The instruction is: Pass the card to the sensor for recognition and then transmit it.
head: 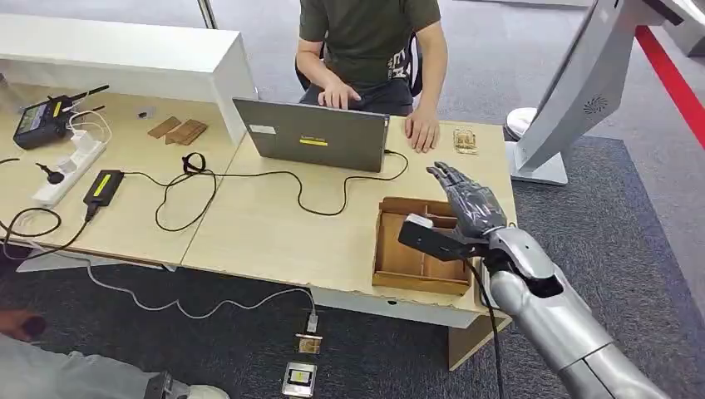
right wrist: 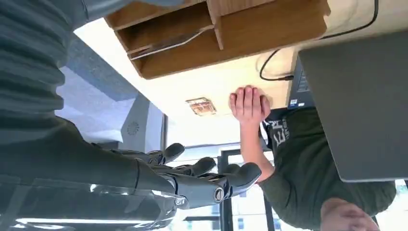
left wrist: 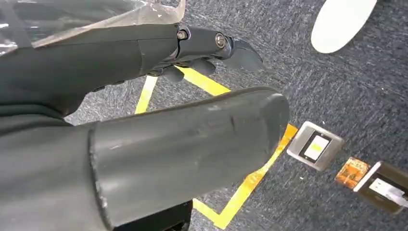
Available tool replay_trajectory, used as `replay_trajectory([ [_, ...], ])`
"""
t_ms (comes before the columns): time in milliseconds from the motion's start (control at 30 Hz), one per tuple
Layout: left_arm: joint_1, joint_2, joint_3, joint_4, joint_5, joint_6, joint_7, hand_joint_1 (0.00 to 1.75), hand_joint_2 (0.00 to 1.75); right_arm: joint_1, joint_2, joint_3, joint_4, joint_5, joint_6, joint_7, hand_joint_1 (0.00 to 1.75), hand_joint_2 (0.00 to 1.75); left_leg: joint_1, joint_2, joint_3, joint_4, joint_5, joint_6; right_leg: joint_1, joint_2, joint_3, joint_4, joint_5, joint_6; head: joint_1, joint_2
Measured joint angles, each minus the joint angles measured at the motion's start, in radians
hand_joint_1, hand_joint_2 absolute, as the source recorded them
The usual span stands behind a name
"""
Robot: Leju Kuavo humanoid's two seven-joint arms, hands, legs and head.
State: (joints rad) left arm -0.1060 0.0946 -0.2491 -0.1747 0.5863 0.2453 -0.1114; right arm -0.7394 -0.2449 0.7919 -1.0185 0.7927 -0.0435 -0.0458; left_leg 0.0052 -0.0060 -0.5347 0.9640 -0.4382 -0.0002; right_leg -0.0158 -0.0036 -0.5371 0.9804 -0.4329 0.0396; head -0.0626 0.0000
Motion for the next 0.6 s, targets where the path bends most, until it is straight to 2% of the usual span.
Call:
replay_trajectory([
  [367,-0.001,0.001,-0.001,0.0,0.003,0.003,0.01,0.0,0.0,-0.016,0.048,0.0,0.091,-0.005,-0.001,-0.027,0.0,1.75,0.0,0.0,0.0,0.0,0.0,0.0,0.0,0.0,0.0,0.0,0.0,0.0,0.0,0.0],
  [600,-0.001,0.003,-0.002,0.0,0.007,0.0,0.001,0.0,0.0,-0.018,0.06,0.0,0.137,-0.006,-0.021,-0.027,0.0,1.75,0.0,0.0,0.0,0.0,0.0,0.0,0.0,0.0,0.0,0.0,0.0,0.0,0.0,0.0],
])
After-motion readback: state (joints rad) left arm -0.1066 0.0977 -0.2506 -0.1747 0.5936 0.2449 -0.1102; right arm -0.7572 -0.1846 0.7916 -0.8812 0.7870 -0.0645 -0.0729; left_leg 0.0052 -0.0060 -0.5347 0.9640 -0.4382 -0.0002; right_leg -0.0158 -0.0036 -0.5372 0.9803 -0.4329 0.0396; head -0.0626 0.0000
